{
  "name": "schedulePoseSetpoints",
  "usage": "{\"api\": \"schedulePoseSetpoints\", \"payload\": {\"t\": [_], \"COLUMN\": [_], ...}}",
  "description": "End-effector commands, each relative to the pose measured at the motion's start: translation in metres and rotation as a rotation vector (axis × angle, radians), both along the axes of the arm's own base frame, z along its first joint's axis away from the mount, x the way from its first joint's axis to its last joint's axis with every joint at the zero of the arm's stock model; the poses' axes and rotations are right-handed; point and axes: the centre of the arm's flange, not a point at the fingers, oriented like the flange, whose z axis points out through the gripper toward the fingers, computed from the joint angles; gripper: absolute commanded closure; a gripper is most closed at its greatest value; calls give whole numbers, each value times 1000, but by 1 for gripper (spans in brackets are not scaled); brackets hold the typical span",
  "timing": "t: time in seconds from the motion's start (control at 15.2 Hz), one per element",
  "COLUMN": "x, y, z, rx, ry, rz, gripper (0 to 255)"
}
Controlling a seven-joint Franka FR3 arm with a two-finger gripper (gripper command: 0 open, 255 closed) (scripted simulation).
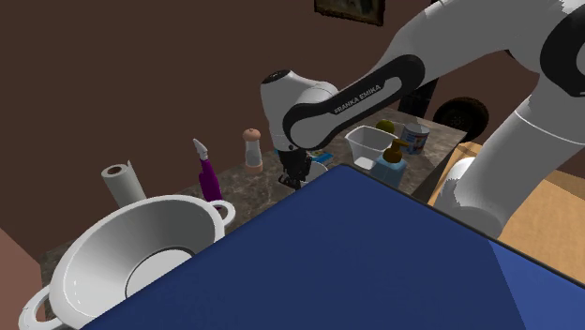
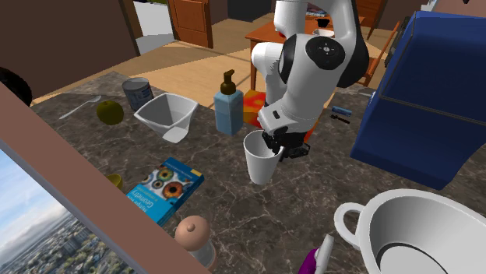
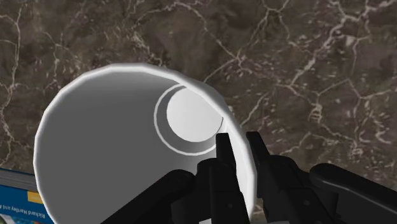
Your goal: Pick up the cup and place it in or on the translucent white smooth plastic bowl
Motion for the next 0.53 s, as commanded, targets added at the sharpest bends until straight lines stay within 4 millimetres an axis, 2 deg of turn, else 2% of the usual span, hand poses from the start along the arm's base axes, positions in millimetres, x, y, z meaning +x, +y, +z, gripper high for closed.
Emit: {"api": "schedulePoseSetpoints", "payload": {"t": [0.0,0.07,0.46], "x": [0,0,0], "y": [0,0,0], "z": [0,0,32], "rx": [0,0,0], "ry": [0,0,0], "rz": [0,0,0], "gripper": [255,255,255]}}
